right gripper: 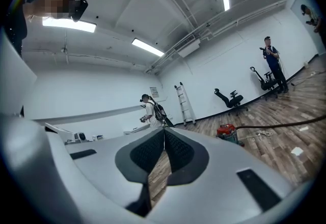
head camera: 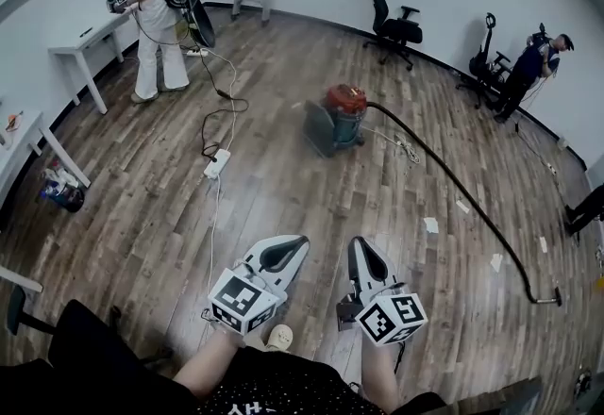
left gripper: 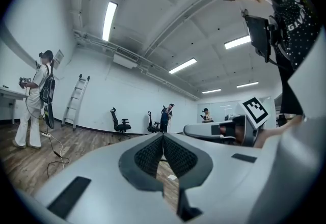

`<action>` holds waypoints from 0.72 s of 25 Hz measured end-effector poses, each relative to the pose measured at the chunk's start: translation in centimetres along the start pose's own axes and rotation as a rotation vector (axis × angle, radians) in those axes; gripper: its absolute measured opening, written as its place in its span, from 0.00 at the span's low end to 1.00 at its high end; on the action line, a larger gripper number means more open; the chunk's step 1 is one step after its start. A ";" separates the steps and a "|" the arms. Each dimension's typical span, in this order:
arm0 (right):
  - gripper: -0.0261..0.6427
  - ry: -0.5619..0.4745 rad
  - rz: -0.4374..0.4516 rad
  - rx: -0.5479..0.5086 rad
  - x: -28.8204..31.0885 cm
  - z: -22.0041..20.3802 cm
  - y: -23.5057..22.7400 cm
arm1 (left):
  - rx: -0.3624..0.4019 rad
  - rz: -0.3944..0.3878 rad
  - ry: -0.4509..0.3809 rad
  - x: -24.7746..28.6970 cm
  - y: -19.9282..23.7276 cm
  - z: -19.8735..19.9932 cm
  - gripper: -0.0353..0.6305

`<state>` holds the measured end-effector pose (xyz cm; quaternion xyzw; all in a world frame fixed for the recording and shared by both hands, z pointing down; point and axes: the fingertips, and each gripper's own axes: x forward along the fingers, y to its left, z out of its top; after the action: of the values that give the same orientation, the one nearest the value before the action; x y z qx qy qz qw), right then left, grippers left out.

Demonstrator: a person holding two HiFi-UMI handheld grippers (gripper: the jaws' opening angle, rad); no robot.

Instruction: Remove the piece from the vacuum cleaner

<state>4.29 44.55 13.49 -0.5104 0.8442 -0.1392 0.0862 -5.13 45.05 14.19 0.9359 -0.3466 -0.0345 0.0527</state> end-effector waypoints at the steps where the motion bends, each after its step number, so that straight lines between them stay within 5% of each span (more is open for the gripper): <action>1: 0.06 0.002 0.002 0.002 0.3 0.2 -0.5 | -0.005 0.004 0.004 0.6 0.2 -0.1 0.07; 10: 0.06 0.014 -0.023 0.024 3.6 0.8 -5.8 | -0.019 -0.008 0.028 5.9 2.7 -0.8 0.07; 18: 0.06 0.041 -0.024 0.027 12.1 2.1 -11.1 | -0.032 -0.027 0.032 13.6 9.3 -0.5 0.07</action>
<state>8.58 28.62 15.02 -0.5165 0.8376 -0.1621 0.0741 -0.79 29.16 15.42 0.9399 -0.3325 -0.0258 0.0726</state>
